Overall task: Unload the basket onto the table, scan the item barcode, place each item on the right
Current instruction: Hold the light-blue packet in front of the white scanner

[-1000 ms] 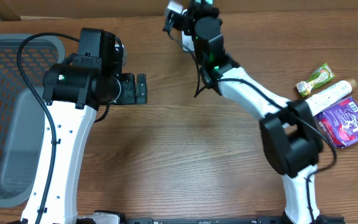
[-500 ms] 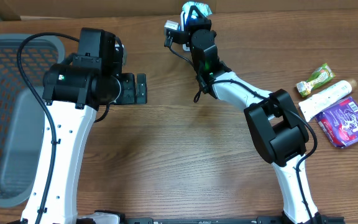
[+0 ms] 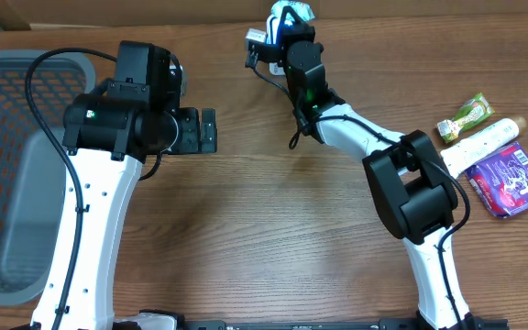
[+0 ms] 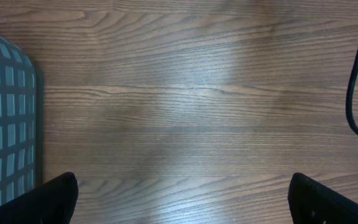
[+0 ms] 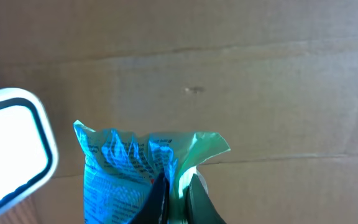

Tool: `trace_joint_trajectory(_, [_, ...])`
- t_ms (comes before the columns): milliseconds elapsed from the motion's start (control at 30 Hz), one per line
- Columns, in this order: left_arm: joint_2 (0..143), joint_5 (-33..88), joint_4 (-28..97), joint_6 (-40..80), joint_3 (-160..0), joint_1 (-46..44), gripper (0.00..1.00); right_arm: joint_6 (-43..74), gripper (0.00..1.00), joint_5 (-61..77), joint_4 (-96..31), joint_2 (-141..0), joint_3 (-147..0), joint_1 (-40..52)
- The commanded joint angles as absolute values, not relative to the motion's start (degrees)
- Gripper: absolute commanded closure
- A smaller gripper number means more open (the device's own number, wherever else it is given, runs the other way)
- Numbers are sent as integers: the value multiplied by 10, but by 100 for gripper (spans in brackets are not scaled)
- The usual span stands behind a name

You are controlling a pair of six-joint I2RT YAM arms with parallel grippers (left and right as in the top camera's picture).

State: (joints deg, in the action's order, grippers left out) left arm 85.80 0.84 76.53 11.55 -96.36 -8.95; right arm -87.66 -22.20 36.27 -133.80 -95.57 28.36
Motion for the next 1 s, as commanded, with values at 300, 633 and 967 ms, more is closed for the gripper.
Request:
trace_joint_trajectory(300, [862,11,764,107,-965,-90,0,-864,96,-175,383,-1331,-973,267])
trace_joint_trajectory(633, [862,11,764,107,-965,-90,0,-864,96,-172,381,-1337,-973,265])
trace_joint_trajectory(967, [862,11,764,107,-965,-90,0,-864,96,-175,368,-1356,-973,265])
